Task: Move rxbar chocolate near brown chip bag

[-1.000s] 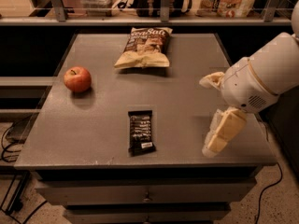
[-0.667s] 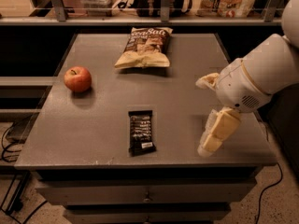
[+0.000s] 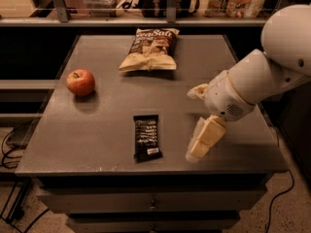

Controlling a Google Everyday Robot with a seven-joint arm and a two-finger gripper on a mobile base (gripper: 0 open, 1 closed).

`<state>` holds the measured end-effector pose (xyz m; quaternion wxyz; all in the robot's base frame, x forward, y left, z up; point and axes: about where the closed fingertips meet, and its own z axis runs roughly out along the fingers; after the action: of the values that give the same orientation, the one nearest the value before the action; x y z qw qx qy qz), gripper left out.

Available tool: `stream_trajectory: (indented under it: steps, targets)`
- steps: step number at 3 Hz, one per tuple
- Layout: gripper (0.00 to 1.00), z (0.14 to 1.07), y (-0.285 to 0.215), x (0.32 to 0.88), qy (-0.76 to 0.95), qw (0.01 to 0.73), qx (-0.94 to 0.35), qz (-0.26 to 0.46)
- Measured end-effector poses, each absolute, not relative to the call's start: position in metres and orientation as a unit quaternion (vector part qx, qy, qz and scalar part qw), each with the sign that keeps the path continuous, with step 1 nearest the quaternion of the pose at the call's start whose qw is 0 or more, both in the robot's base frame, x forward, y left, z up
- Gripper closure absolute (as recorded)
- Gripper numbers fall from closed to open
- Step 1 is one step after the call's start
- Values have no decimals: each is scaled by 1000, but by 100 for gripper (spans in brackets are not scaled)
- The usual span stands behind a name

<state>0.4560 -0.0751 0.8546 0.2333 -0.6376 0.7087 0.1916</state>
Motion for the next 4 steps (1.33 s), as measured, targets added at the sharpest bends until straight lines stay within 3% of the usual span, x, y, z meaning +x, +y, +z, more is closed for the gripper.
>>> stream_trajectory:
  steps: [4]
  targets:
    - [0, 846, 10, 460, 650, 280, -653, 270]
